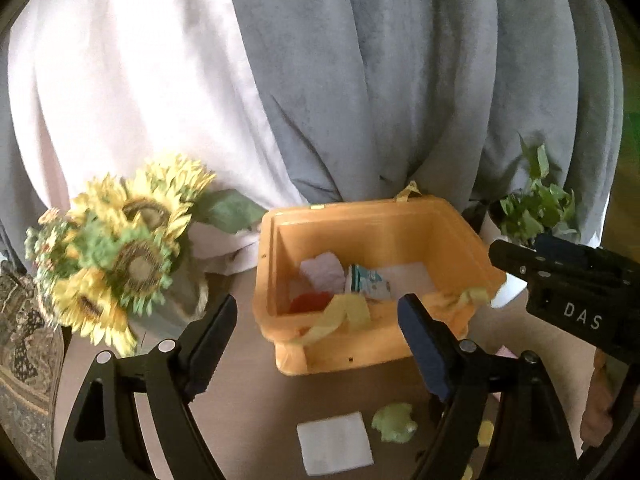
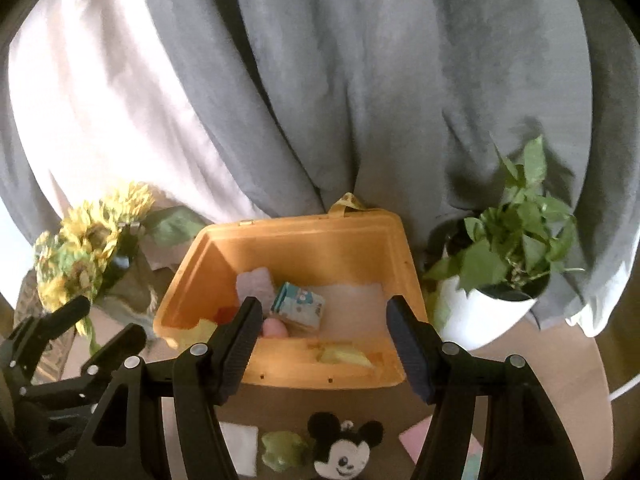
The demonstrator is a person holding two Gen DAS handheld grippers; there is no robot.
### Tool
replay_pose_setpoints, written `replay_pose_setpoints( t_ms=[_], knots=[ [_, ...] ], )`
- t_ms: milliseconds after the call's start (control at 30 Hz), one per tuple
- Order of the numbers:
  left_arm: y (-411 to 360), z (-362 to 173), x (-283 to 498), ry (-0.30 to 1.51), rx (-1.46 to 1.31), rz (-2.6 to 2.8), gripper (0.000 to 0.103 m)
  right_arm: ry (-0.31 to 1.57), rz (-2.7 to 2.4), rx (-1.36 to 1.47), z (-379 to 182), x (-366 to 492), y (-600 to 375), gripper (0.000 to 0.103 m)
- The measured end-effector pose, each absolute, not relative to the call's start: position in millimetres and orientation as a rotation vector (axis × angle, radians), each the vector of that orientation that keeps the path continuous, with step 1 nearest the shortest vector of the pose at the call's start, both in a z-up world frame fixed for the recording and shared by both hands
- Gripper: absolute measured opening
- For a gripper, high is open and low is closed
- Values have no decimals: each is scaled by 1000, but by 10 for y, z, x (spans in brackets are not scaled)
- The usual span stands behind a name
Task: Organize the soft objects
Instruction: 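Withdraw both tools and move the right tool to the Mickey plush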
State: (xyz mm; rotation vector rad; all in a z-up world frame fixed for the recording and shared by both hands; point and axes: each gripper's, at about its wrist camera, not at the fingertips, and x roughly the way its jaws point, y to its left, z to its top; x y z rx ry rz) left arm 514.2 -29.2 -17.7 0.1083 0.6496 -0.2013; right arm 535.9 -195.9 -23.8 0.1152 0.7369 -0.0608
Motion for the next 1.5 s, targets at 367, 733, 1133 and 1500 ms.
replay_pose_setpoints(
  t_ms=[367,733,1133,1500],
  knots=[
    [-256,-396,4709,638,131,-185,83,747,-93,95,-423,4878,-1933,66],
    [-203,-904,4516,735,145,-198,83,850,-107,136,-879,4726,-1957,66],
    [-226,-1409,4544,878,115,-192,83,963,-117,160,-1386,4663,-1947,66],
    [-266,-1864,4803,1008,85,-197,82,1080,-120,202,-1799,4848,-2001,66]
  ],
)
